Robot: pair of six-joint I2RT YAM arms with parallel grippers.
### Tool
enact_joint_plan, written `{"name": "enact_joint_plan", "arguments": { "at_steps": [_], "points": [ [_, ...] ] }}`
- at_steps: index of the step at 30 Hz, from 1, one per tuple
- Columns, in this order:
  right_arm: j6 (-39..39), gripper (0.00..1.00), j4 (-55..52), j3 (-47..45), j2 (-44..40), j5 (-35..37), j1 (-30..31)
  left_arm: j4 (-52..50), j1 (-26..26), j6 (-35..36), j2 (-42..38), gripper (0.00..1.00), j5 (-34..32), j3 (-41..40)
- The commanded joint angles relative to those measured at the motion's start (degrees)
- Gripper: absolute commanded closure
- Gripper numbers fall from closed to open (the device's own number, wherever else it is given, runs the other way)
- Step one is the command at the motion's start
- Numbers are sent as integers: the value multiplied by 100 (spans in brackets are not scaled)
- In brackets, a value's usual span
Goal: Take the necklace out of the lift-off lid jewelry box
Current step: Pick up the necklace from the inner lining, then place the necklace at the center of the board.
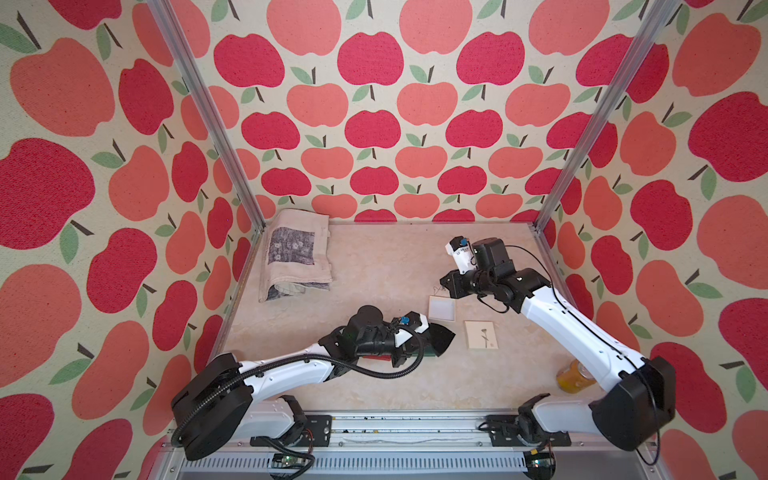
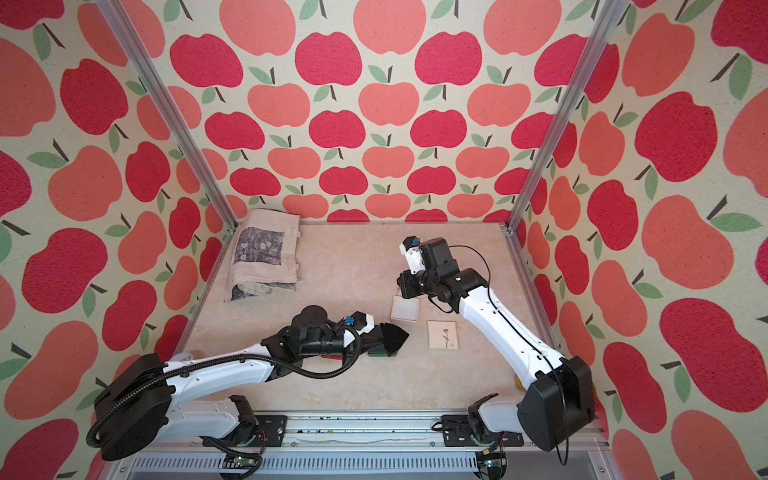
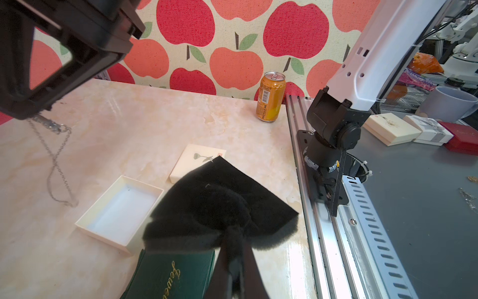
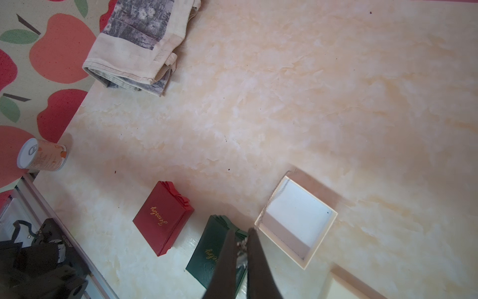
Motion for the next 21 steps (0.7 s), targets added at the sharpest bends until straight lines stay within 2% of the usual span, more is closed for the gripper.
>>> {"name": "enact_joint_plan", "arguments": {
  "at_steps": [1,4,7,15,21],
  "points": [
    [-197,98,93,272,154,147,-169,-101,-30,71,-98,100,-537,55],
    [-252,98,101,410,324,146,-360,-341,-32,22,-147,100,-1265,52],
    [-303,98,136,526,530,174,-549,-363,-30,-83,-280,100,-1727,-61],
    [-366,98,414,836,1284,72,-1043,-454,-25,-168,-640,100,-2102,-285],
    [-407,98,567,1382,2197,-20,-1276,-533,-16,-159,-720,100,-2284,-331]
  ]
}}
